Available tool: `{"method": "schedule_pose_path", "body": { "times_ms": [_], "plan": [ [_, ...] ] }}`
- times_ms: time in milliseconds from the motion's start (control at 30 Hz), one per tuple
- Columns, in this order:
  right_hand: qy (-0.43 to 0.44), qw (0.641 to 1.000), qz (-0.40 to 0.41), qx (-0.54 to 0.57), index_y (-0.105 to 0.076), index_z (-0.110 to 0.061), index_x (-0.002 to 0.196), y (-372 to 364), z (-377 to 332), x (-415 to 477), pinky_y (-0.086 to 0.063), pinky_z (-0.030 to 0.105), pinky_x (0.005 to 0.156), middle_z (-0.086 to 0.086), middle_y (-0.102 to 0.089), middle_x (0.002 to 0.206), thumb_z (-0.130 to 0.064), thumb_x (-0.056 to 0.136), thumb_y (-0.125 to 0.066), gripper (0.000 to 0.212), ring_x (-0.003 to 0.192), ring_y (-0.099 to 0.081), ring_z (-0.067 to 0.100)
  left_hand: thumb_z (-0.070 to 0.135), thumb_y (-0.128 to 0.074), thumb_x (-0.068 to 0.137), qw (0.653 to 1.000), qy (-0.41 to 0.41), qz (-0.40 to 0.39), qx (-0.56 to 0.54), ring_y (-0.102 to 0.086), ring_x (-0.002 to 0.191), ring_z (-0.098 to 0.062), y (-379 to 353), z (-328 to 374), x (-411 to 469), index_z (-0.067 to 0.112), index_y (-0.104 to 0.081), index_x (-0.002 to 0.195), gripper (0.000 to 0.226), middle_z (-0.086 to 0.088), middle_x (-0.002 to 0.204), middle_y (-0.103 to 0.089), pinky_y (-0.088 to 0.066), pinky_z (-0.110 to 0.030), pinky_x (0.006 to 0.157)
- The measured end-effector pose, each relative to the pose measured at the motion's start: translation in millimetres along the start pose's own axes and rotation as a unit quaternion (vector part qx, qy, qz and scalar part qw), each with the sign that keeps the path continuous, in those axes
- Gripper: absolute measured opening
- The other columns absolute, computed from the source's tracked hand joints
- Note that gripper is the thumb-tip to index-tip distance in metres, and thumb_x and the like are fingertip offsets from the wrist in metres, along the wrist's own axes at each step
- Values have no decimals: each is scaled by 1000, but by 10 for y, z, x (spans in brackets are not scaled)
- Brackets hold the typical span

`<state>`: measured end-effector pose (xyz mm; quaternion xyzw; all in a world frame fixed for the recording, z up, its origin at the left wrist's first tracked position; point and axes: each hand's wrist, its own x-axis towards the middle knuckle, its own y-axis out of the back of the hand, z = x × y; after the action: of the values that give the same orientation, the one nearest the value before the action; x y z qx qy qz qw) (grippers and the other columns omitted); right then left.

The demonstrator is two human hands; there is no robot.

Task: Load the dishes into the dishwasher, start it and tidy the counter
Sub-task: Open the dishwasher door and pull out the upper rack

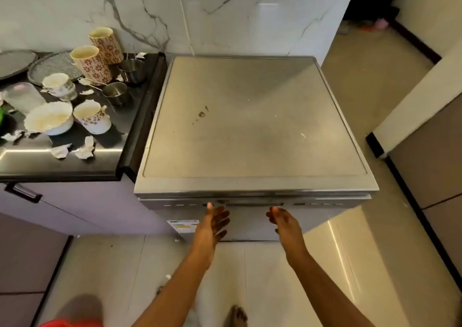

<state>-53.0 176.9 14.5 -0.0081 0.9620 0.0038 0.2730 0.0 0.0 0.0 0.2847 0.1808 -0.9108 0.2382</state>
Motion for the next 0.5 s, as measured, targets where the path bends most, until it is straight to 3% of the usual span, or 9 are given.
{"method": "schedule_pose_path", "body": {
  "times_ms": [100,200,333,500],
  "plan": [
    [-105,975,-56,187,-59,-13,109,72,-88,193,-43,41,94,11,-65,111,-54,95,-35,49,108,-59,26,66,-29,90,981,77,-71,-165,-55,118,-26,-104,91,97,10,-56,124,70,-12,124,-62,-41,-42,100],
    [-118,943,-66,305,-58,-12,112,57,-154,246,-40,45,100,15,-63,115,-61,90,-37,58,112,-57,29,72,-34,85,956,88,-84,-267,-52,122,-30,-213,115,78,8,-52,128,79,-17,127,-59,-35,-45,105],
    [-110,934,-57,336,-56,-14,121,12,-130,201,-38,47,103,12,-61,119,-65,87,-38,64,113,-56,26,74,-34,84,949,88,-77,-292,-51,122,-28,-290,52,-2,11,-52,130,80,-14,130,-58,-39,-44,97],
    [-136,942,-48,303,-50,-14,129,115,136,92,-44,44,91,14,-58,122,-69,85,-38,72,110,-55,26,75,-34,81,956,101,-79,-264,-51,121,-28,-161,-153,-139,11,-50,131,83,-14,128,-58,-38,-42,100]
  ]
}}
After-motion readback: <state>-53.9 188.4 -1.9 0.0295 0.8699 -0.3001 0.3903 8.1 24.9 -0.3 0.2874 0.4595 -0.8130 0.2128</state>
